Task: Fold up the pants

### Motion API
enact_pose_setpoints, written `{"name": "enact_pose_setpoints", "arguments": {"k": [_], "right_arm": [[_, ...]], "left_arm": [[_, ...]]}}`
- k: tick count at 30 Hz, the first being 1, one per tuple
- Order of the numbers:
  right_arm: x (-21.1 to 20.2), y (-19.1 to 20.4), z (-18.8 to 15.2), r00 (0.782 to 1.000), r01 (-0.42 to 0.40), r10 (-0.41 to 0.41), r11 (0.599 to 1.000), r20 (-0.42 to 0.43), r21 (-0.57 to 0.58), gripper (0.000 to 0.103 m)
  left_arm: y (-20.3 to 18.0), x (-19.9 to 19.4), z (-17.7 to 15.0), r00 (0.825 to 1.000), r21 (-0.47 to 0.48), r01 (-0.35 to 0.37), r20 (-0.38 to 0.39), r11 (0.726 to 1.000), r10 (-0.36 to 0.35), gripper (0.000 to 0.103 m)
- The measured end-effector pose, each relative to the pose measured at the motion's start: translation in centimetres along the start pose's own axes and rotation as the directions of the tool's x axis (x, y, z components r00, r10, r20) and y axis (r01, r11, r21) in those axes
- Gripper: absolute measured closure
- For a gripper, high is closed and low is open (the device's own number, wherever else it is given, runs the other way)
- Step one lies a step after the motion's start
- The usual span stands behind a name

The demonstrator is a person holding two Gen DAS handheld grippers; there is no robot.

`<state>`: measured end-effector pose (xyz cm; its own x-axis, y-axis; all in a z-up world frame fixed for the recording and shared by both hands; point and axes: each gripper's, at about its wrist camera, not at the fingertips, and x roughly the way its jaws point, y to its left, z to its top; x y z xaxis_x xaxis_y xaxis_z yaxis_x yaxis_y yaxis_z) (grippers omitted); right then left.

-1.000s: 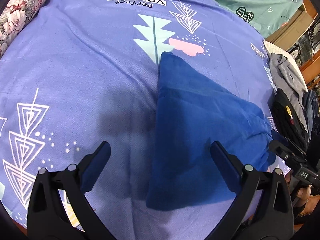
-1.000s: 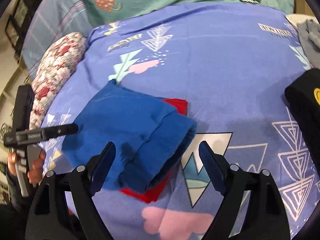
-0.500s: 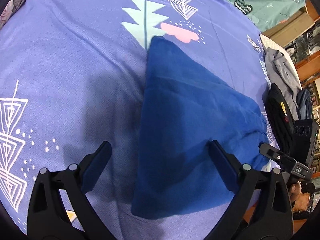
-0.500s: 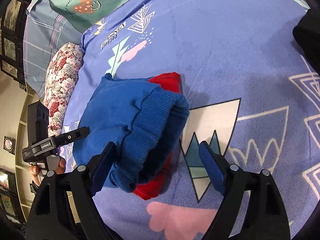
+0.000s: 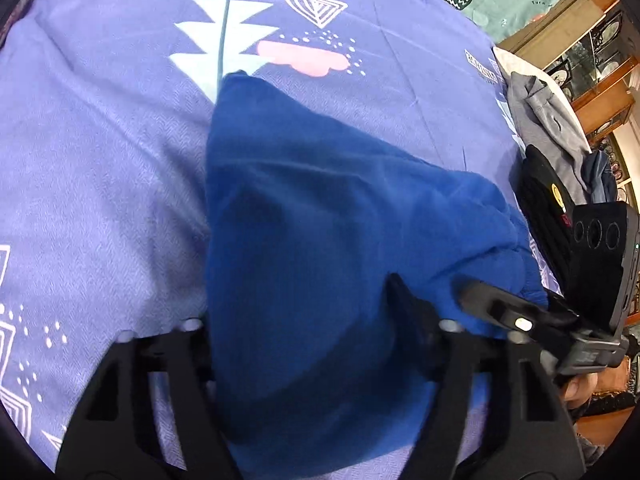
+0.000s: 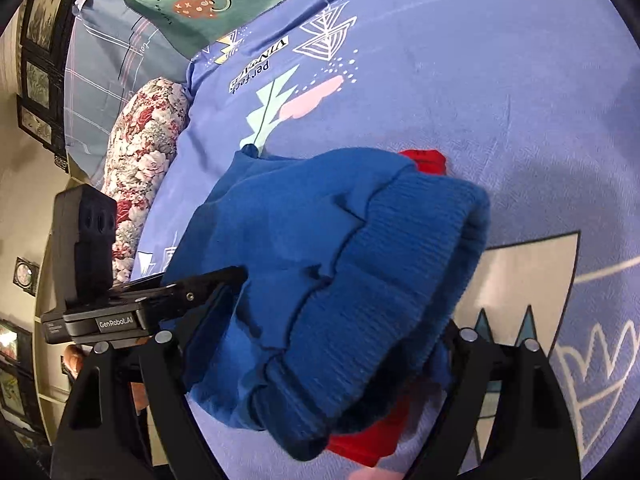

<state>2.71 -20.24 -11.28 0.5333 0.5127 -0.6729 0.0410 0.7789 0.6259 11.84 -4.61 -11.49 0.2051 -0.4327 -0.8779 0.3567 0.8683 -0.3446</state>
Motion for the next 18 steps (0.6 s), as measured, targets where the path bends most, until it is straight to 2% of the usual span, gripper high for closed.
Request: {"name": "enact_pose_setpoints", "arguments": {"k": [1, 4, 5, 8, 12, 15, 18], "right_arm": [[0.1, 0.0, 0.1, 1.0, 0.023, -0.023, 1.0, -0.002, -0.002, 0.044], [-0.1, 0.2, 0.1, 0.999, 0.051, -0.051, 0.999, 0.001, -0.014, 0.053], [-0.3, 0.5, 0.0, 0.998, 0.06, -0.06, 0.998, 0.007, -0.029, 0.056], [-1.4, 2.2, 0.0, 0.996, 0.083, -0.079, 0.992, 0.046, -0.095, 0.058], [-3.6, 4.8, 1.5, 0.991, 0.09, -0.068, 0.976, 0.114, -0.198, 0.059], [-4.6, 6.9, 4.4, 0.986, 0.106, -0.065, 0.958, 0.156, -0.267, 0.059], [-4.6, 9.8, 8.8, 0.974, 0.152, -0.079, 0.921, 0.212, -0.357, 0.058]], "left_arm": [[0.0, -0.2, 0.0, 1.0, 0.0, 0.001, 0.005, 1.0, -0.001, 0.05], [-0.8, -1.3, -0.3, 0.999, 0.018, -0.019, 0.047, 1.0, 0.018, 0.065], [-1.6, -2.0, -0.6, 0.997, 0.038, -0.045, 0.071, 0.998, 0.042, 0.066], [-3.2, -4.2, -1.1, 0.988, 0.098, -0.09, 0.136, 0.991, 0.076, 0.068], [-3.9, -7.6, -0.1, 0.972, 0.141, -0.099, 0.226, 0.985, 0.066, 0.068], [-3.5, -10.3, 3.1, 0.959, 0.126, -0.084, 0.281, 0.989, 0.045, 0.067], [-2.9, -12.2, 7.5, 0.933, 0.109, -0.113, 0.353, 0.988, 0.068, 0.067]]}}
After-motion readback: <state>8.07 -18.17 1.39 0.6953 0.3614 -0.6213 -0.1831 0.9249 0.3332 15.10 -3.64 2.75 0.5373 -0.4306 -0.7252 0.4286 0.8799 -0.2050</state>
